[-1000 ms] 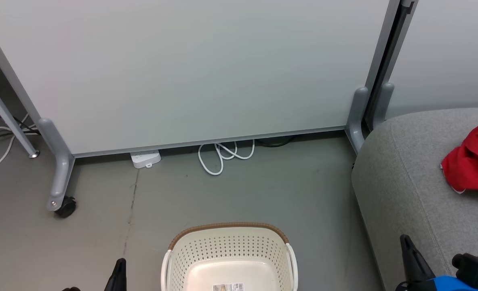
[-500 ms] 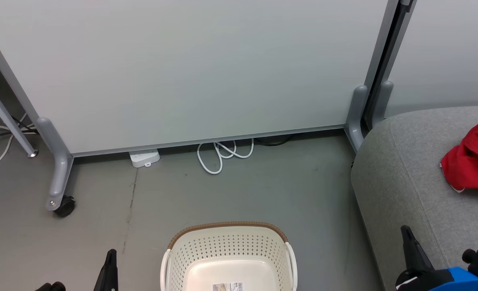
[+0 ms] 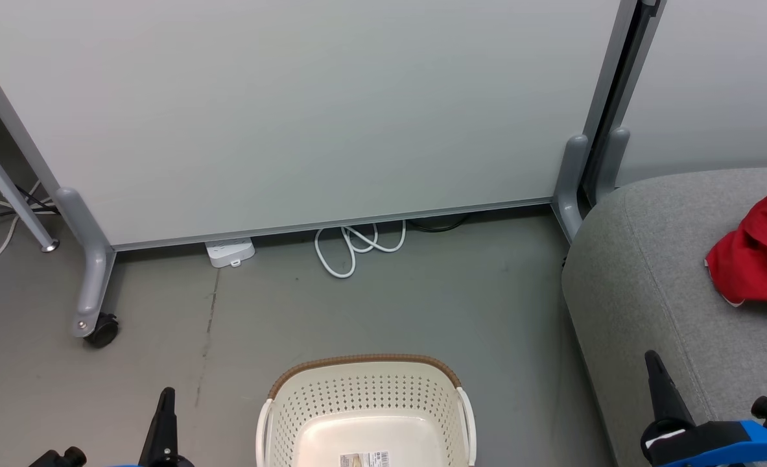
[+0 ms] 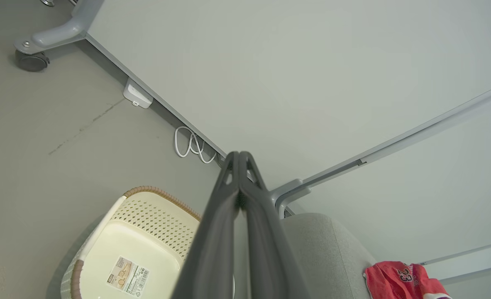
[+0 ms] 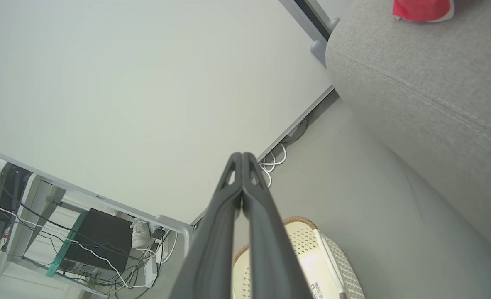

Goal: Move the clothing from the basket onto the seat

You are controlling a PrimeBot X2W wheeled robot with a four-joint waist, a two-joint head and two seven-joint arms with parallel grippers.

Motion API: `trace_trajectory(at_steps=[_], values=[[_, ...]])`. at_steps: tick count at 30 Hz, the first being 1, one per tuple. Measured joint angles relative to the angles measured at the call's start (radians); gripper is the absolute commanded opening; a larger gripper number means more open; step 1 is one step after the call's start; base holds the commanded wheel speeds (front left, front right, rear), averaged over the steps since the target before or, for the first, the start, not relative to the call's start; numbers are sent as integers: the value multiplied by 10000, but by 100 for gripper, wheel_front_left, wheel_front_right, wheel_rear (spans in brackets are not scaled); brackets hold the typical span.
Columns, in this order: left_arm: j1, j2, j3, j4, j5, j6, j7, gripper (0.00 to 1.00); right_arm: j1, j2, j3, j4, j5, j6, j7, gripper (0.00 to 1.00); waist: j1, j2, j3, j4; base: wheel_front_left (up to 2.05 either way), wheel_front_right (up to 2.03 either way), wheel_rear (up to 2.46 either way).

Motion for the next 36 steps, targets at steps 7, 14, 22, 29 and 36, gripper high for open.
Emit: trace_trajectory(at_steps=[7,14,22,29,36], values=[[-79,-10,132,-100,-775,-2,203,0,-167,0,2,52,924,-2,71,0,0,0,20,-15,0,0,0],[-192,-19,272,-196,-1499,0,418,0,-310,-2,0,115,1787,-2,138,0,1,0,41,-31,0,0,0],[-276,-25,387,-293,-2265,0,627,0,-411,-2,0,182,2731,-2,205,0,0,0,65,-48,0,0,0],[-374,-31,518,-378,-2892,-2,813,0,-560,-4,-2,222,3473,-4,242,0,1,0,85,-64,0,0,0],[-448,-35,614,-449,-3476,-2,984,0,-673,-6,-2,268,4184,-6,314,0,1,0,106,-79,0,0,0]])
